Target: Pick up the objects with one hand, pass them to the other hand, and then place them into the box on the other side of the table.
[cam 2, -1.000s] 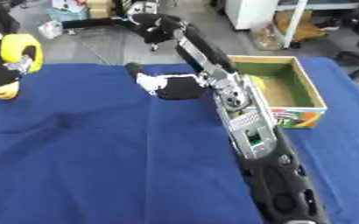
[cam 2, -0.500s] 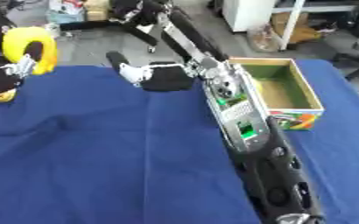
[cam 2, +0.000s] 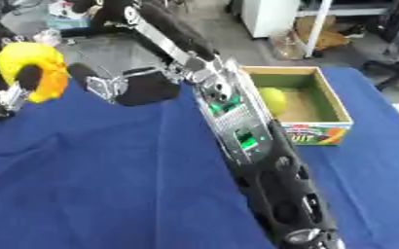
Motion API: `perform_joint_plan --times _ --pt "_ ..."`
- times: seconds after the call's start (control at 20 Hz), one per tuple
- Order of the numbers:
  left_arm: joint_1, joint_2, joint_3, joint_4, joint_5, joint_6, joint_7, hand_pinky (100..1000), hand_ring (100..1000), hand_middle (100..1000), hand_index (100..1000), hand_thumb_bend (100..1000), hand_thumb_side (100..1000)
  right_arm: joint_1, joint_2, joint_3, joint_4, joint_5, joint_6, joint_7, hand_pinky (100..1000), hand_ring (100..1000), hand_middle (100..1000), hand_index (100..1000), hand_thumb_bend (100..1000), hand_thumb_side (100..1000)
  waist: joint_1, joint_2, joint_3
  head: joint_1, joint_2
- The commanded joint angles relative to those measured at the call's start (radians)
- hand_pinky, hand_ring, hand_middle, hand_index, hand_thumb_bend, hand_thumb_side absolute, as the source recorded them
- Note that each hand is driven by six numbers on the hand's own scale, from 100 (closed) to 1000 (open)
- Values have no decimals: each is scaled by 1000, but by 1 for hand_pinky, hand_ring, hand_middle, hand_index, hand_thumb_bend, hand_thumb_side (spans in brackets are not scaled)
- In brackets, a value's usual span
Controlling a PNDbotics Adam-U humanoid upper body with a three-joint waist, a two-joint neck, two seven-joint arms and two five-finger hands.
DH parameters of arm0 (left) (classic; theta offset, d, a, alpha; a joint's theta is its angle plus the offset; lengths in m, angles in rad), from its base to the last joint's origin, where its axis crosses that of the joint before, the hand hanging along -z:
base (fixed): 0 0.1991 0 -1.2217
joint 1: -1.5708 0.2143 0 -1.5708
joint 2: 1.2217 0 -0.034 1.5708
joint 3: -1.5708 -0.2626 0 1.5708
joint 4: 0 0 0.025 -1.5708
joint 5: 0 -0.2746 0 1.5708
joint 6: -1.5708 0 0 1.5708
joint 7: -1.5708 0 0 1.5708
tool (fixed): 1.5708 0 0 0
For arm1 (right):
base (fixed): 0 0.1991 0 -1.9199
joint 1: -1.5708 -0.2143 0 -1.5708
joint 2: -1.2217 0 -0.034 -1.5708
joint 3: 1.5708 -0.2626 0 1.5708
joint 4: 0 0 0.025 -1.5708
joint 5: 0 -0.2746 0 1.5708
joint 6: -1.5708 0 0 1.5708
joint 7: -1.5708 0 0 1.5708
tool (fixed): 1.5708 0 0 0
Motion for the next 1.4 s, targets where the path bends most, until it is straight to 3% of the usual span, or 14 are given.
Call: perform_joint_plan --times 0.05,1.0,1.2,1.4 --pt "-27 4 -1 -12 35 -15 -30 596 406 318 436 311 356 -23 13 7 0 -14 -3 13 821 743 783 905 279 367 -7 -12 2 -6 -16" --pt "-61 -28 -13 10 180 8 -120 618 419 329 445 314 356 -21 39 38 42 -2 -20 45 813 739 777 862 242 299 -8 -10 7 -5 -21" --pt "-64 -34 -19 11 182 13 -131 621 421 331 447 310 353 -21 44 39 46 9 -23 36 810 735 771 808 208 266 -8 -10 6 -4 -18" --pt "-64 -35 -24 11 177 14 -143 639 440 349 463 324 353 -20 46 37 46 29 -20 -2 796 698 736 624 136 189 -8 -10 7 -4 -19"
